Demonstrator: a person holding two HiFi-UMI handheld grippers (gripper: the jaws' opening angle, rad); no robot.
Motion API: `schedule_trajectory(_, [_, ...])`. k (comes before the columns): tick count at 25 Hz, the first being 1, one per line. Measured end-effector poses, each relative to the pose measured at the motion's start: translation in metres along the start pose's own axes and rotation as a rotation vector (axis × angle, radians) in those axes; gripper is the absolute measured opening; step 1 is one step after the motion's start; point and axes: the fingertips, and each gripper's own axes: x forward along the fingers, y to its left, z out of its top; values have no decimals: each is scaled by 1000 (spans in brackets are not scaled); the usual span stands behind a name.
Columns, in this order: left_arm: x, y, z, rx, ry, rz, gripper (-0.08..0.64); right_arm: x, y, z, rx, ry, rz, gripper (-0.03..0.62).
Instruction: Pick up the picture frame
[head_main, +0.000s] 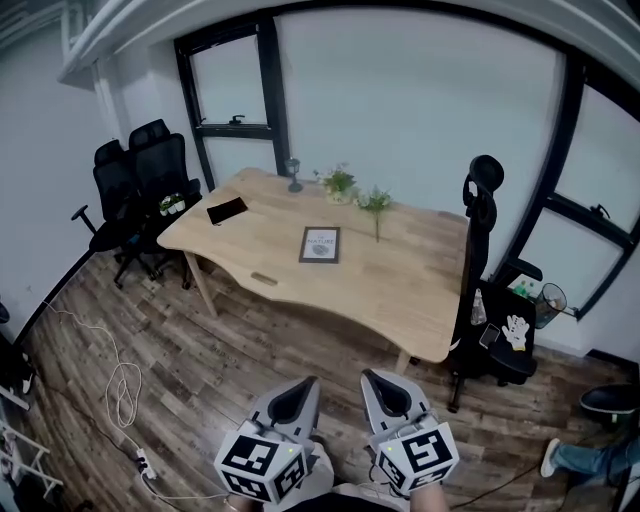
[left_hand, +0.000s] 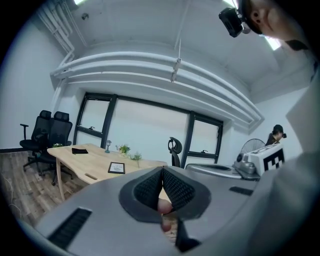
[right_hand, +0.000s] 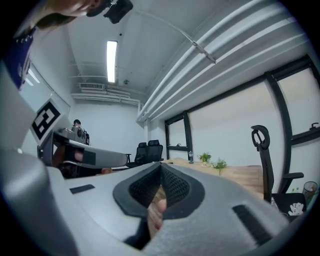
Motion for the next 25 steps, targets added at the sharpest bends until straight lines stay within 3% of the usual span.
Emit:
schedule_trajectory(14, [44, 60, 9, -40, 3, 20, 5, 60, -23, -16, 12, 87, -2, 0])
schedule_trajectory(25, [84, 95, 20, -31, 50, -51, 5, 112, -43, -6, 16, 82, -46, 0])
